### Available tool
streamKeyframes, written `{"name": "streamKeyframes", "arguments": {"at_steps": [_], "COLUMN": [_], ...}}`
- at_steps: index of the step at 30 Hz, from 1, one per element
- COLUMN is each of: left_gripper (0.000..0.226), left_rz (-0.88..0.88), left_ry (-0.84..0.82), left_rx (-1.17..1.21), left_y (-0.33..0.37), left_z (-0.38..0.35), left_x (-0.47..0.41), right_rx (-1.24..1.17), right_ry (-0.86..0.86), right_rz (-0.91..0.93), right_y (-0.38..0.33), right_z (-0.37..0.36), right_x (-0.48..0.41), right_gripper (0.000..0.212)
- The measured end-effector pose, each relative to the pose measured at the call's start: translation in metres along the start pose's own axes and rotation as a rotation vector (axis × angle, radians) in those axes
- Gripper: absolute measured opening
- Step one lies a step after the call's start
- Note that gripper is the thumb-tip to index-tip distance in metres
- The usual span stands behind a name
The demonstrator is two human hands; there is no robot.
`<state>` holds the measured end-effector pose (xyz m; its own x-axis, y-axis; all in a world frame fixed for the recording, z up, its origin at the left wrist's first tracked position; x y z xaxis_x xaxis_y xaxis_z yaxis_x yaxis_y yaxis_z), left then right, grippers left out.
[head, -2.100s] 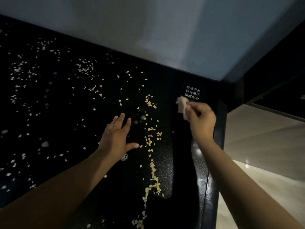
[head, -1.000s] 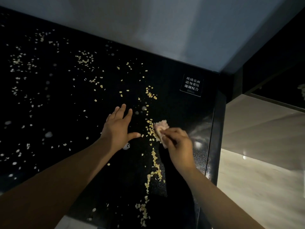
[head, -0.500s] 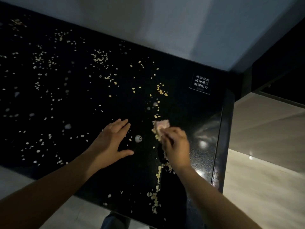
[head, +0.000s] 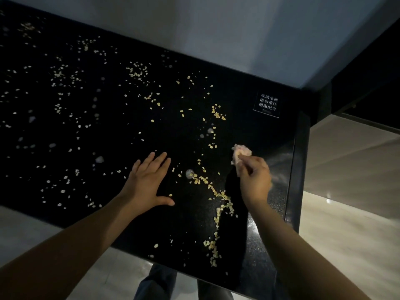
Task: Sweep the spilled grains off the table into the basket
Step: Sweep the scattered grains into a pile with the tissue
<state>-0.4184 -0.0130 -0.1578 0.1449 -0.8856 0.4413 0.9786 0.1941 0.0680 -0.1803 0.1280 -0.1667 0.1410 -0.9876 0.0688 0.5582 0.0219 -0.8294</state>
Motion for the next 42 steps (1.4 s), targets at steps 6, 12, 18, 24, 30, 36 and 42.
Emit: {"name": "streamKeyframes", "arguments": {"at_steps": [6,12,18,24,30,36,42], "left_gripper": [0.114,0.115,0.115,0.116,0.118,0.104,0.101], "left_rz": [-0.016,-0.016,-0.007,-0.011,-0.034,-0.134,-0.090], "left_ry": [-0.003,0.015,0.011,0.025,0.042,0.098,0.121], "left_rx": [0.091,0.155,0.155,0.166,0.211,0.229,0.223], "left_y": [-0.001,-0.001,-0.001,-0.002,-0.001,0.001,-0.008], "left_z": [-0.001,-0.001,-0.002,-0.003,0.003,-0.010,-0.018], "left_x": [0.000,0.001,0.000,0.000,0.005,0.045,0.051], "right_rx": [-0.049,-0.113,-0.031,-0.007,-0.075,0.026,0.020], "right_ry": [-0.262,0.012,0.114,-0.098,-0.010,0.250,0.268], "right_rz": [0.164,0.072,-0.081,0.012,0.036,-0.126,-0.176], "right_y": [-0.026,-0.027,0.017,-0.006,-0.020,0.017,0.018], "right_z": [-0.039,0.024,0.042,-0.020,-0.004,0.063,0.029], "right_x": [0.061,0.048,0.061,0.101,0.111,0.068,0.041], "right_gripper": [0.025,0.025,0.026,0.027,0.025,0.025,0.027]}}
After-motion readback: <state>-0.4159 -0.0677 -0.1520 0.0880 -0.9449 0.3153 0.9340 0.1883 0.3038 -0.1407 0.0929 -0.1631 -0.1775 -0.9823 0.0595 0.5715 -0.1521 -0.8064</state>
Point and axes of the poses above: each hand's wrist, its own x-axis away from the middle knuckle, its own z-axis out of the back of the hand, y = z × x, the point moved 6 cm from there along -x, towards the middle knuckle, and after that the axes turned 3 degrees about -x, right-handed, at the moved point
